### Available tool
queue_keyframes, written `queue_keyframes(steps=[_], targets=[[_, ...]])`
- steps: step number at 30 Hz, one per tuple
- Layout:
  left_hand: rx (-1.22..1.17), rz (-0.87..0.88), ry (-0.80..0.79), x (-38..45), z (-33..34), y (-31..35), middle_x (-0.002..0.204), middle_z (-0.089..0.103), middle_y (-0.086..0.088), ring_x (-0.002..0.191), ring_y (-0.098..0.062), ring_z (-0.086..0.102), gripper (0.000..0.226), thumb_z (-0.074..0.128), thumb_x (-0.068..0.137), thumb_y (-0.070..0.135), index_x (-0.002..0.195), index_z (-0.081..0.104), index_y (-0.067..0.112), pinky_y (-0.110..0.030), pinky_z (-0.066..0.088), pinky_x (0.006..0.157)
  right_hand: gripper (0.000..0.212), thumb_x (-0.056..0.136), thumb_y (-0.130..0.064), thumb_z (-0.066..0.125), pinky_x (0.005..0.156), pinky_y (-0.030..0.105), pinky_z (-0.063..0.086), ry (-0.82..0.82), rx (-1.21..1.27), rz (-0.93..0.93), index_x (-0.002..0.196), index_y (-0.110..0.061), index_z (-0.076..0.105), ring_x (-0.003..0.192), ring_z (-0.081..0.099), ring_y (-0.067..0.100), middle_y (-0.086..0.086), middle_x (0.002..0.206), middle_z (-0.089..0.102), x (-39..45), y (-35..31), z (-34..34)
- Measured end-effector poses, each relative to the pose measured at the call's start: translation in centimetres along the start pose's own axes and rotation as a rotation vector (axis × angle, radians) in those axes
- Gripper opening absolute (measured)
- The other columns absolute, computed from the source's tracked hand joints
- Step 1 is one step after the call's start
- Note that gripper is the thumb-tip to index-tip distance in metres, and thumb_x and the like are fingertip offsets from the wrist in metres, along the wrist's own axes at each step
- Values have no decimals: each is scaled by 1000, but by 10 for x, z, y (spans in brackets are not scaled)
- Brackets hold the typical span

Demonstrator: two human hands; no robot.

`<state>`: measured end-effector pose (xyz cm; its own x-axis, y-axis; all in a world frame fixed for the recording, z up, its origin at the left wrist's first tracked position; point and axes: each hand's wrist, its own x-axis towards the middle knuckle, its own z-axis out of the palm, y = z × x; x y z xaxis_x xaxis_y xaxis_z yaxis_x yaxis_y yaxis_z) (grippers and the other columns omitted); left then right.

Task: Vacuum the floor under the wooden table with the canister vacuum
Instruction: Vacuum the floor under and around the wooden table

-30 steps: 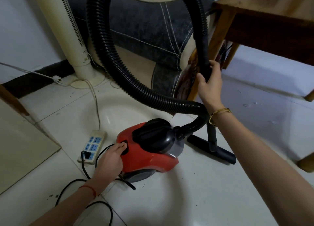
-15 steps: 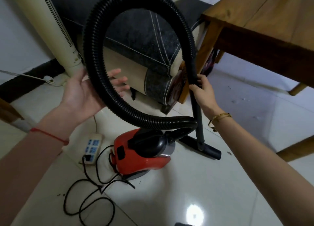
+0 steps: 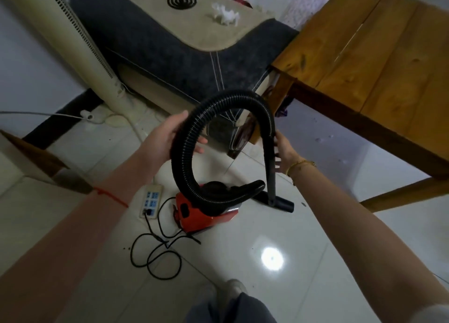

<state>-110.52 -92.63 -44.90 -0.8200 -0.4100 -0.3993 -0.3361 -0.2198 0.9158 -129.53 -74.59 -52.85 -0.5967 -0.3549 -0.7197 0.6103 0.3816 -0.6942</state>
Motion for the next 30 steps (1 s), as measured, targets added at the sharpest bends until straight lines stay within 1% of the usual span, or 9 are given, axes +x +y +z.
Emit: queue_keyframes(steps=[3,7,11,14,17,19,24,27,30], targets=[[218,-103,-78,-2,16,31,94,74,-8,85,-26,71,53,35,96,54,112,66,14,-29,49,77,41,90,-46,44,93,46,45,9,102,226,119,-16,46,104,47,28,9,115,46,-12,-6,-10],[471,-336,-248,-6,51,72,89,76,-6,78,-20,73,58,36,93,61,106,66,13,-18,56,63,42,91,-19,55,54,31,53,38,143,333,130,-10,43,110,47,28,2,135,44,-24,-4,-19],[675,-475,-331,-4,81,68,83,75,-4,70,-16,73,56,55,83,63,106,63,12,-25,56,61,33,89,-17,61,84,25,51,81,240,366,117,-5,46,100,54,22,10,128,53,-34,2,-11],[820,-452,-347,-7,95,55,83,75,-5,69,-17,73,45,60,83,54,101,65,13,-25,57,63,34,94,-20,45,73,37,55,86,282,450,122,-1,46,94,58,27,17,114,55,-33,17,-16],[1085,-301,-346,-13,106,41,78,73,-2,64,-15,71,38,61,81,49,100,60,16,-30,57,69,21,97,-14,40,52,37,58,73,274,480,112,-1,44,89,56,31,18,96,54,-42,22,-15],[1199,-201,-286,-18,111,31,81,68,0,70,-19,69,36,63,81,48,100,58,17,-32,56,67,15,96,-12,39,55,37,56,63,142,426,106,-3,46,84,57,29,17,90,54,-50,28,-14],[1310,-151,-231,-39,119,13,101,63,-3,91,-23,64,35,66,81,37,108,59,17,-29,45,66,33,98,-26,42,59,35,54,13,-74,384,124,-7,49,72,60,26,16,115,50,-66,50,-15],[1328,-230,-296,-56,122,-7,104,62,-4,92,-22,64,42,65,82,43,111,57,14,-28,44,64,42,95,-38,46,60,36,56,-43,-142,441,129,-13,43,78,62,29,15,122,50,-70,63,-12],[1396,-245,-291,-71,125,-28,108,60,-5,97,-24,63,52,62,82,52,115,54,13,-29,44,67,37,99,-31,39,67,38,58,-72,-423,329,128,-10,47,89,64,34,17,123,54,-74,81,-5]])
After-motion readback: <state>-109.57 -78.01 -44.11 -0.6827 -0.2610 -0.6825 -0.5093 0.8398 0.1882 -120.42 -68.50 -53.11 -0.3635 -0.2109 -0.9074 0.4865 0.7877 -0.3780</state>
